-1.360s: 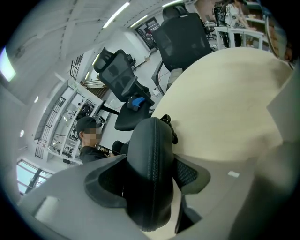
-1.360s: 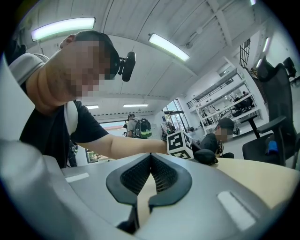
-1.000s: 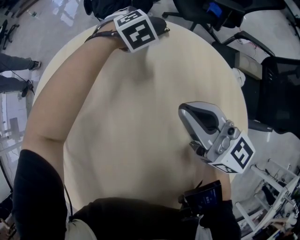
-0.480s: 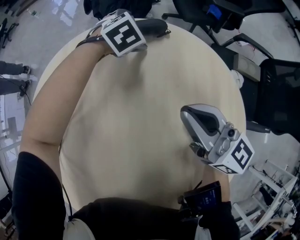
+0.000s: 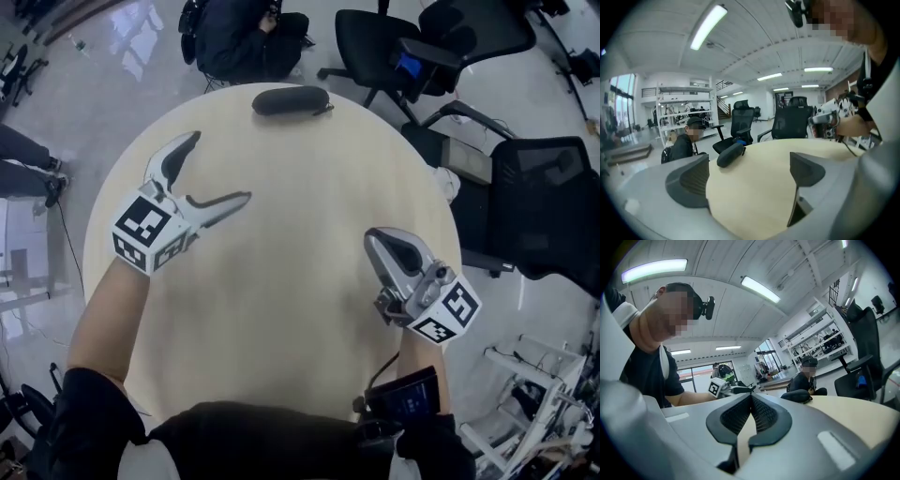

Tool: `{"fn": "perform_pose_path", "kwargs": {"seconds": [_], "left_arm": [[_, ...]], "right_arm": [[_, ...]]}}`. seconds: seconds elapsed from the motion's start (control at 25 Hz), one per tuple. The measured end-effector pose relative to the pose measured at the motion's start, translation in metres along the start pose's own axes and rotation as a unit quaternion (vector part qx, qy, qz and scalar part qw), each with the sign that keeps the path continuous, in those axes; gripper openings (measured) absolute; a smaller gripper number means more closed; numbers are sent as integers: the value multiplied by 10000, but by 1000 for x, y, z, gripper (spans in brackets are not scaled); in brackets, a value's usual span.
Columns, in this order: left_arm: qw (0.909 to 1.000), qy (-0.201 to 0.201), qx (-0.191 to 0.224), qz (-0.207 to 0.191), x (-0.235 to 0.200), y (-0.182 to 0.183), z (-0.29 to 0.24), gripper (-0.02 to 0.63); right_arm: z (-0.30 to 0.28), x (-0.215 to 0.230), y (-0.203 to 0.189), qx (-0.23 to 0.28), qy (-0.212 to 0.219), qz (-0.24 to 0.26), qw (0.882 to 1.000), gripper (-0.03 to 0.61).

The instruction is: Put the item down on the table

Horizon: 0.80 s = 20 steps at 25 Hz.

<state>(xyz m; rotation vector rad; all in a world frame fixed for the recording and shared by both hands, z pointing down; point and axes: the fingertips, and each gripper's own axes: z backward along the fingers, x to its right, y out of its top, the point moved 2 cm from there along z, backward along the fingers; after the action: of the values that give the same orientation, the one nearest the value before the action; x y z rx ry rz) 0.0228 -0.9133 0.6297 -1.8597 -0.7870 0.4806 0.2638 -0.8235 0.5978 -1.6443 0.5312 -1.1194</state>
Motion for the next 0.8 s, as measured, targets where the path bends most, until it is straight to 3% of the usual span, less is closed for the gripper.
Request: {"fn": "perform_pose_path", "kwargs": {"seconds": [0.08, 0.12, 0.2, 0.24, 0.48, 0.6, 0.8], "left_arm": [[9981, 43, 282, 546, 13, -2, 50, 517], [9961, 123, 431, 766, 20, -4, 77, 459], [9893, 391, 812, 1150, 35, -5, 131, 262], [9848, 516, 1009, 1318, 42, -5, 157, 212], [9645, 839, 1836, 1703, 68, 6, 305, 7], [9568, 882, 2207, 1675, 67, 18, 377, -2], [9542, 572, 2429, 1651, 77, 17, 471, -2]], "right_arm": [[6, -9, 9, -83, -110, -24, 9999, 14], [8, -15, 12, -125, -155, -87, 9998, 14], [10, -32, 18, -214, -207, -198, 9994, 14], [8, -42, 21, -273, -211, -213, 9992, 14], [-12, -135, 43, -600, -83, -42, 9982, 14], [-18, -189, 55, -580, -103, -11, 9983, 14], [-23, -278, 50, -563, -279, 32, 9980, 14]]}}
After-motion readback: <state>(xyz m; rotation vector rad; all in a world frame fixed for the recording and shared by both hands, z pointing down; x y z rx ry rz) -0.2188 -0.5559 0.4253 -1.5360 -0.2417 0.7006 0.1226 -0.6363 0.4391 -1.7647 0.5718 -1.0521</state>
